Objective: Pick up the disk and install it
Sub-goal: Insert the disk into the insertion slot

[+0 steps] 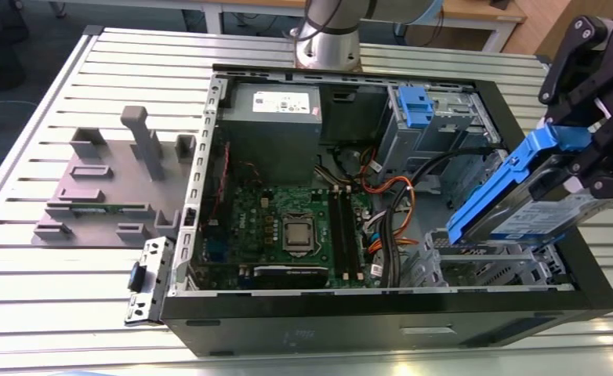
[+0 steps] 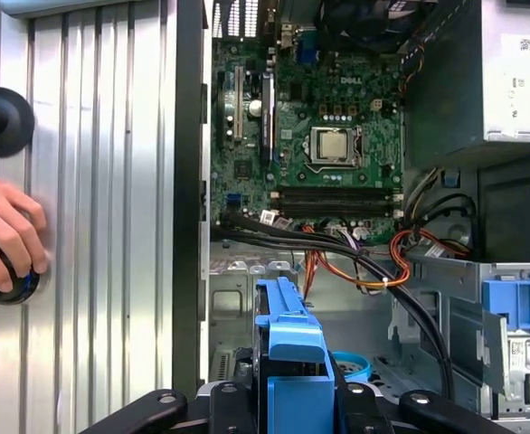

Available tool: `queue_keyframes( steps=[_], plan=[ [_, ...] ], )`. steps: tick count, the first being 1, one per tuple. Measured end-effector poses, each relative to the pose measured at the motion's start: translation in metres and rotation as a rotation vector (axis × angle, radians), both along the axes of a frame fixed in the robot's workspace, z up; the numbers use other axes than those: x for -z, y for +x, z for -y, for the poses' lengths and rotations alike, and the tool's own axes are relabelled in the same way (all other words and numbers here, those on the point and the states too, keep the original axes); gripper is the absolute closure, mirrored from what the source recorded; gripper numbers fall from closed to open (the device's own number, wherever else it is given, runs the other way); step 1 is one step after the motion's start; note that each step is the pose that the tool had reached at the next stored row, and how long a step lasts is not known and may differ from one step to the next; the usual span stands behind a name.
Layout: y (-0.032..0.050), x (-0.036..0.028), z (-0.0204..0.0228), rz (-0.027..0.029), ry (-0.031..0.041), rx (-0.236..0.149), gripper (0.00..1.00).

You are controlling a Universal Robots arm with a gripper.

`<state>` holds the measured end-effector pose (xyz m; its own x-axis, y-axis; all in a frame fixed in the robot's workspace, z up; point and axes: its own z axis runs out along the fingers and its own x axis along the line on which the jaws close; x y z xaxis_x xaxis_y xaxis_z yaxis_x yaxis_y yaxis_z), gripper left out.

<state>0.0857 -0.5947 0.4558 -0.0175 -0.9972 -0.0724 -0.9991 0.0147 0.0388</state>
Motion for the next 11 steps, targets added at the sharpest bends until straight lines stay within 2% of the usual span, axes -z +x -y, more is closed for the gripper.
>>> queue_keyframes(
  steps=[11],
  plan=[
    [0.0000, 0.0119, -0.0024, 0.0000, 0.0001, 0.000, 0.63]
  ],
)
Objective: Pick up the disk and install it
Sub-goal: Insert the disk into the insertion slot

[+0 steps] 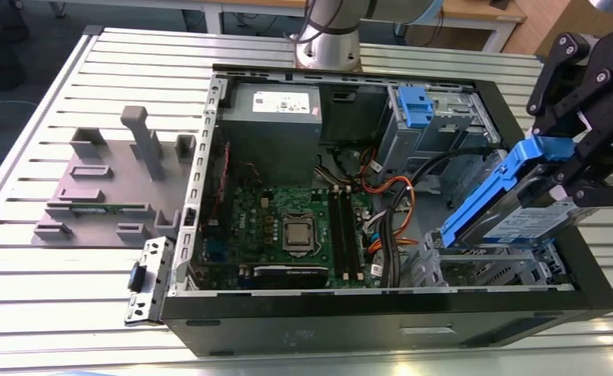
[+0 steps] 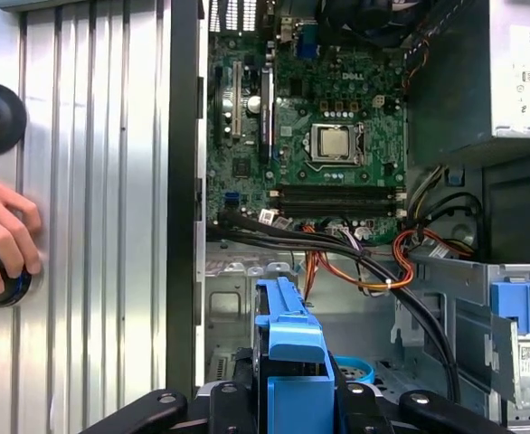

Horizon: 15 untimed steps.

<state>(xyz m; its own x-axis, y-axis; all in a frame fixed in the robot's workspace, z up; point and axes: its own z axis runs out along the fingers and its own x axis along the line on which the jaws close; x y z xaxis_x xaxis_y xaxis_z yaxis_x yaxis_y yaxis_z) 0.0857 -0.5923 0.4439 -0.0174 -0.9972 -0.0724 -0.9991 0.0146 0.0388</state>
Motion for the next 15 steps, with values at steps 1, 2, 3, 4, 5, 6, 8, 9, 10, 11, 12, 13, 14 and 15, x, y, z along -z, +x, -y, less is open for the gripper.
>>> queue_keyframes(
  steps=[1, 2, 3, 4, 5, 6, 8, 9, 10, 11, 12, 13, 14, 15],
  plan=[
    [0.0000, 0.0006, -0.0005, 0.0000, 0.0000, 0.000, 0.63],
    [0.0000, 0.0013, -0.0011, 0.0000, 0.0000, 0.000, 0.63],
    [0.0000, 0.0020, -0.0017, 0.0000, -0.0001, 0.000, 0.63],
    [0.0000, 0.0028, -0.0023, 0.0000, -0.0004, 0.000, 0.63],
    [0.0000, 0.0037, -0.0028, 0.0000, -0.0008, 0.000, 0.63],
    [0.0000, 0.0046, -0.0034, 0.0000, -0.0024, 0.000, 0.63],
    [0.0000, 0.0063, -0.0045, 0.0000, -0.0120, 0.000, 0.63],
    [0.0001, 0.0071, -0.0051, 0.0000, -0.0167, 0.000, 0.63],
    [0.0002, 0.0078, -0.0057, 0.0000, -0.0202, 0.000, 0.63],
    [0.0003, 0.0085, -0.0062, 0.0000, -0.0218, 0.000, 0.63],
    [0.0005, 0.0092, -0.0068, 0.0000, -0.0219, 0.000, 0.63],
    [0.0008, 0.0100, -0.0073, 0.0000, -0.0219, 0.000, 0.63],
    [0.0010, 0.0107, -0.0079, 0.0000, -0.0221, 0.000, 0.63],
    [0.0012, 0.0116, -0.0084, 0.0000, -0.0220, 0.000, 0.63]
  ],
)
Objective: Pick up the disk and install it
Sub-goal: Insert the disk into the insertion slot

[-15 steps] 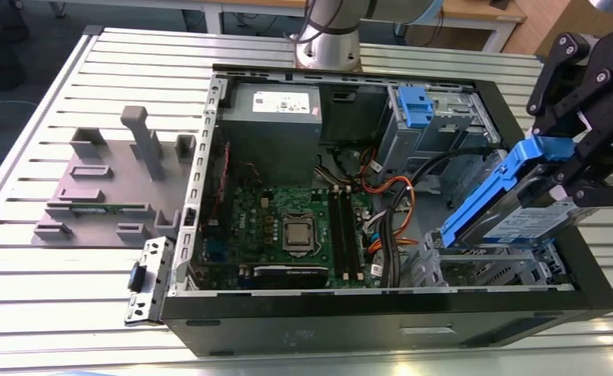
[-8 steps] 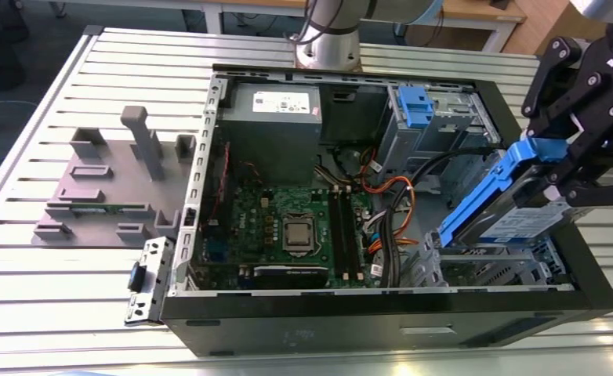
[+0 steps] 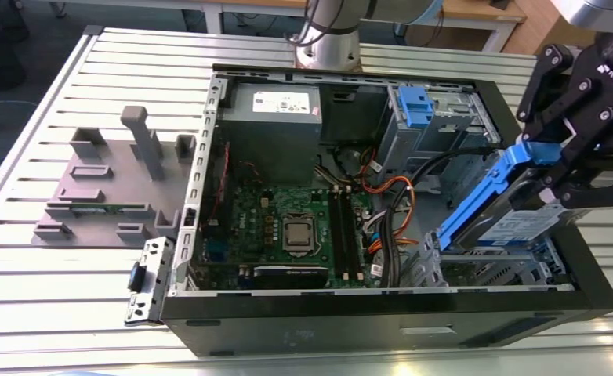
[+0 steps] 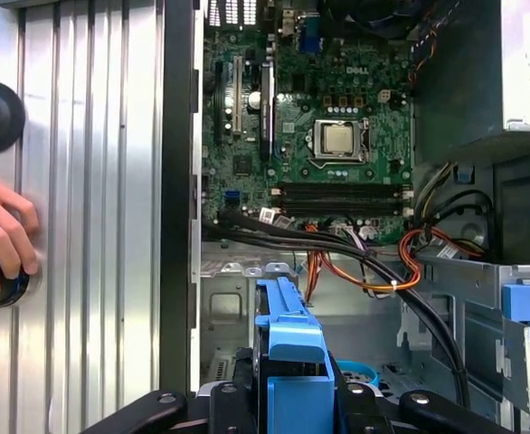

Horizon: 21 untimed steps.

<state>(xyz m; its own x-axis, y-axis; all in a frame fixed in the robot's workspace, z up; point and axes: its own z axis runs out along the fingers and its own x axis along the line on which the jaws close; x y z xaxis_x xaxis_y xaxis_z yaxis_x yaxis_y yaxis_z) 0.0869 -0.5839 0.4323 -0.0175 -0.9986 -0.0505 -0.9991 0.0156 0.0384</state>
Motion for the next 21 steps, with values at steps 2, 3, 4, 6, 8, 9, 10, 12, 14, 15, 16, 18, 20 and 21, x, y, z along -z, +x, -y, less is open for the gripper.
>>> queue_keyframes(
  steps=[2, 3, 4, 6, 8, 9, 10, 12, 14, 15, 16, 18, 20, 21],
  plan=[
    [0.0003, 0.0017, -0.0013, 0.0000, 0.0001, 0.000, 0.63],
    [0.0004, 0.0024, -0.0018, 0.0000, 0.0000, 0.000, 0.63],
    [0.0004, 0.0031, -0.0022, 0.0000, 0.0000, 0.000, 0.63],
    [0.0004, 0.0047, -0.0029, 0.0000, 0.0001, 0.000, 0.63],
    [0.0004, 0.0064, -0.0033, 0.0000, 0.0002, 0.000, 0.63],
    [0.0004, 0.0072, -0.0034, 0.0000, 0.0002, 0.000, 0.63],
    [0.0004, 0.0081, -0.0035, 0.0000, 0.0000, 0.000, 0.63],
    [0.0004, 0.0098, -0.0036, 0.0000, -0.0002, 0.000, 0.63],
    [0.0004, 0.0114, -0.0036, 0.0000, 0.0000, 0.000, 0.63],
    [0.0004, 0.0121, -0.0035, 0.0000, 0.0000, 0.000, 0.63],
    [0.0004, 0.0129, -0.0036, 0.0000, 0.0000, 0.000, 0.63],
    [0.0004, 0.0147, -0.0035, 0.0000, 0.0000, 0.000, 0.63],
    [0.0004, 0.0164, -0.0035, 0.0000, 0.0001, 0.000, 0.63],
    [0.0004, 0.0172, -0.0035, 0.0000, 0.0001, 0.000, 0.63]
  ],
)
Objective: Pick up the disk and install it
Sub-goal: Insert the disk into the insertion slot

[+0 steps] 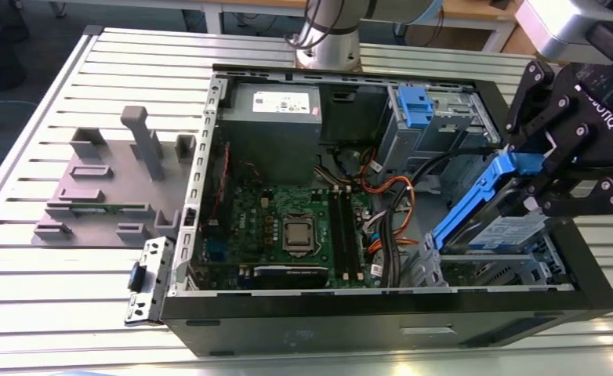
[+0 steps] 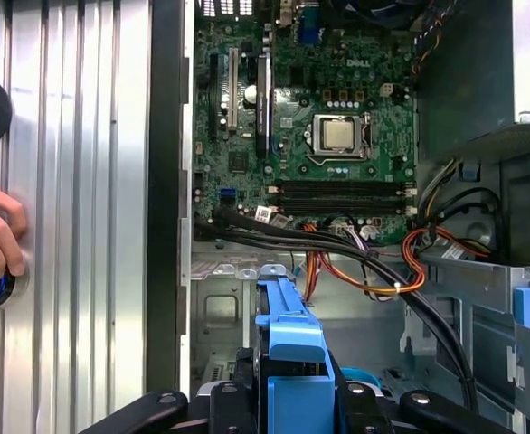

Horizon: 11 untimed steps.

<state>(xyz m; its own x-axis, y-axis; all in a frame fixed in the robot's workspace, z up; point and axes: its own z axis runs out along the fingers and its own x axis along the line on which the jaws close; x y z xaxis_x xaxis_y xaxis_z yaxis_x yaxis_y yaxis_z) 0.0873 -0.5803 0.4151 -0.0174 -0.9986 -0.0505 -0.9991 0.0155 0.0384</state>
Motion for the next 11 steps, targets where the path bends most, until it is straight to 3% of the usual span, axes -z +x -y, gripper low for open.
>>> queue_keyframes(
  steps=[11],
  plan=[
    [0.0000, 0.0066, 0.0000, 0.0000, -0.0001, 0.000, 0.63]
  ],
)
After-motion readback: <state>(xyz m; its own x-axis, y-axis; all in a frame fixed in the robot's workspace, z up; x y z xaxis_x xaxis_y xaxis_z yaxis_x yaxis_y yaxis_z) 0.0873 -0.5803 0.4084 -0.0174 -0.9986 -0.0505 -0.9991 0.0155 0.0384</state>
